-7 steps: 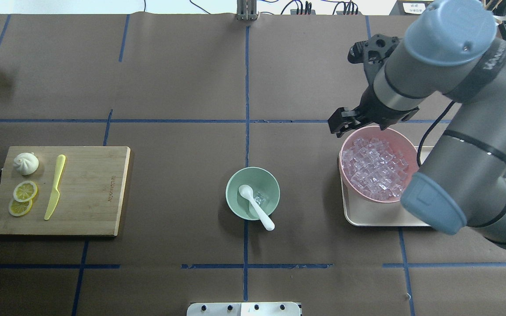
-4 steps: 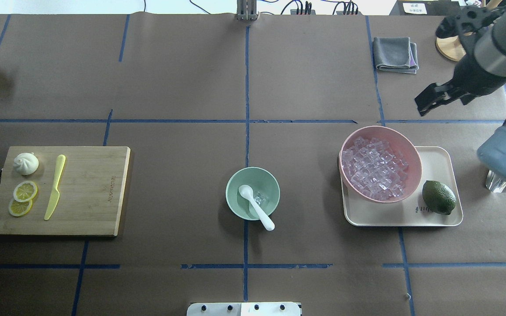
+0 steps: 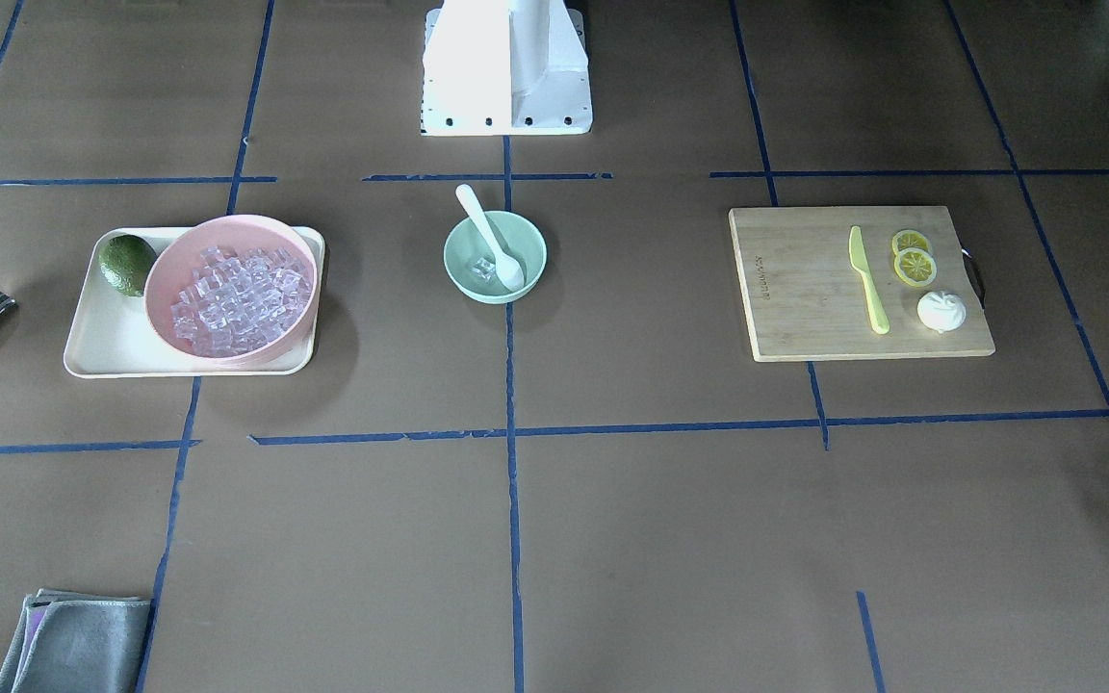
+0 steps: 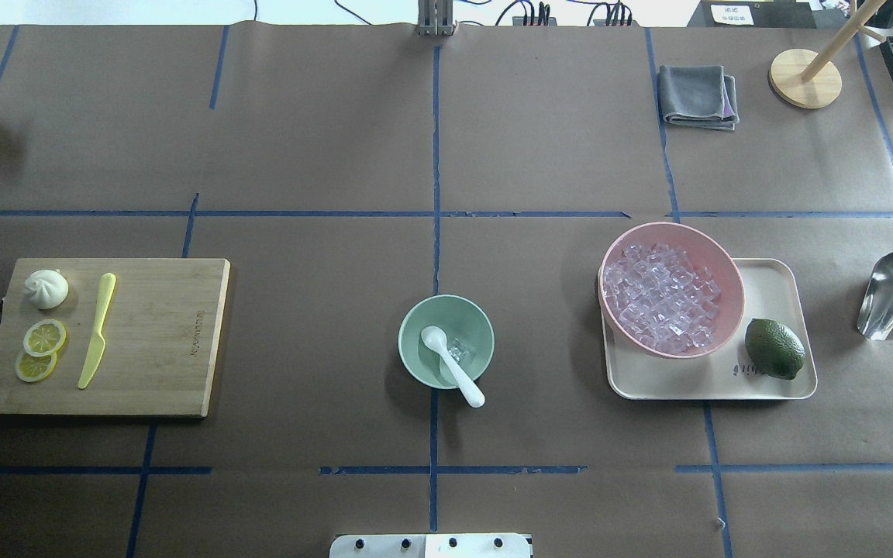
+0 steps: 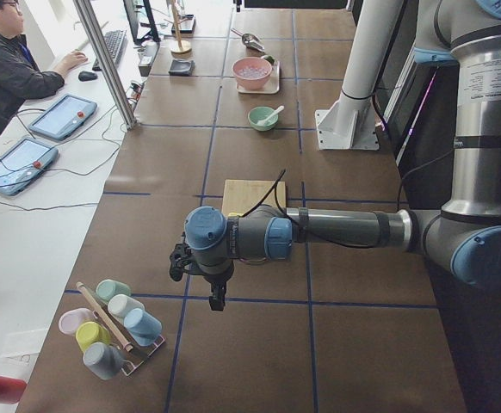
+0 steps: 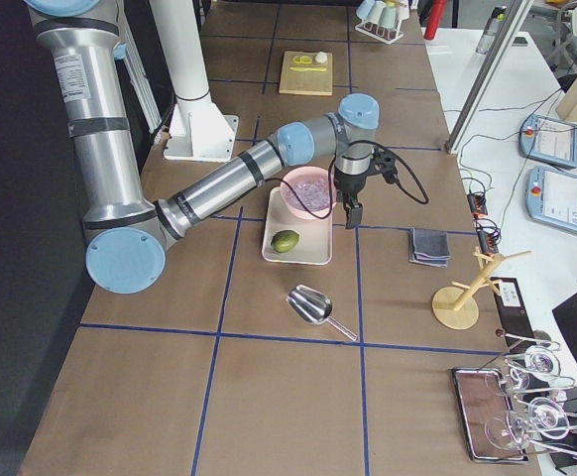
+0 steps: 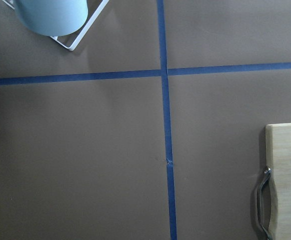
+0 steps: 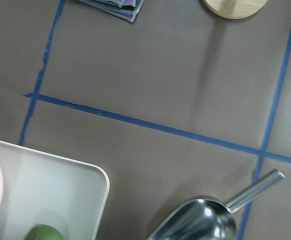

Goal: Put spoon and ice into bowl

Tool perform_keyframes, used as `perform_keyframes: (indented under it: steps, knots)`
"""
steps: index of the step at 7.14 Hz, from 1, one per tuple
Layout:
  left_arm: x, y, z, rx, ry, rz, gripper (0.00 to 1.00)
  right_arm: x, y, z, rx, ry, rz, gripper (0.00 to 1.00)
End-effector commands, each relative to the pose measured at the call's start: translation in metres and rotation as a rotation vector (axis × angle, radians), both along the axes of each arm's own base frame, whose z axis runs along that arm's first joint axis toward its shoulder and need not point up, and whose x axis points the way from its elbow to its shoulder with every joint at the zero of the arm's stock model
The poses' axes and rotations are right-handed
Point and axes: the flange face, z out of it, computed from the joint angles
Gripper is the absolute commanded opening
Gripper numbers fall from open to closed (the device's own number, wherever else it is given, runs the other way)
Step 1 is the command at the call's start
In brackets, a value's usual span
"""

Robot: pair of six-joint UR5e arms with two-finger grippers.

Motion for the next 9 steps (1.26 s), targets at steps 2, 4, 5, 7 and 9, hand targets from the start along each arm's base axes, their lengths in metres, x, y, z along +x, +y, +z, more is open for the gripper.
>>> perform_keyframes:
  steps: [2, 4, 5, 7, 9]
  knots:
    - [-0.002, 0.002, 0.003, -0.014, -0.021, -0.012, 1.0, 0.117, 0.02, 0.172, 0.001, -0.076, -0.024, 1.0]
    - [-0.002, 0.003, 0.005, -0.019, -0.021, -0.012, 1.0, 0.125, 0.026, 0.187, -0.001, -0.058, -0.013, 1.0]
    - [-0.002, 0.005, 0.005, -0.018, -0.021, -0.011, 1.0, 0.124, 0.042, 0.2, -0.026, -0.058, -0.008, 1.0]
    - [-0.002, 0.006, 0.008, -0.024, -0.021, -0.011, 1.0, 0.125, 0.05, 0.196, -0.115, -0.061, 0.093, 1.0]
    - [-0.002, 0.007, 0.008, -0.023, -0.021, -0.01, 1.0, 0.124, 0.055, 0.185, -0.157, -0.067, 0.159, 1.0]
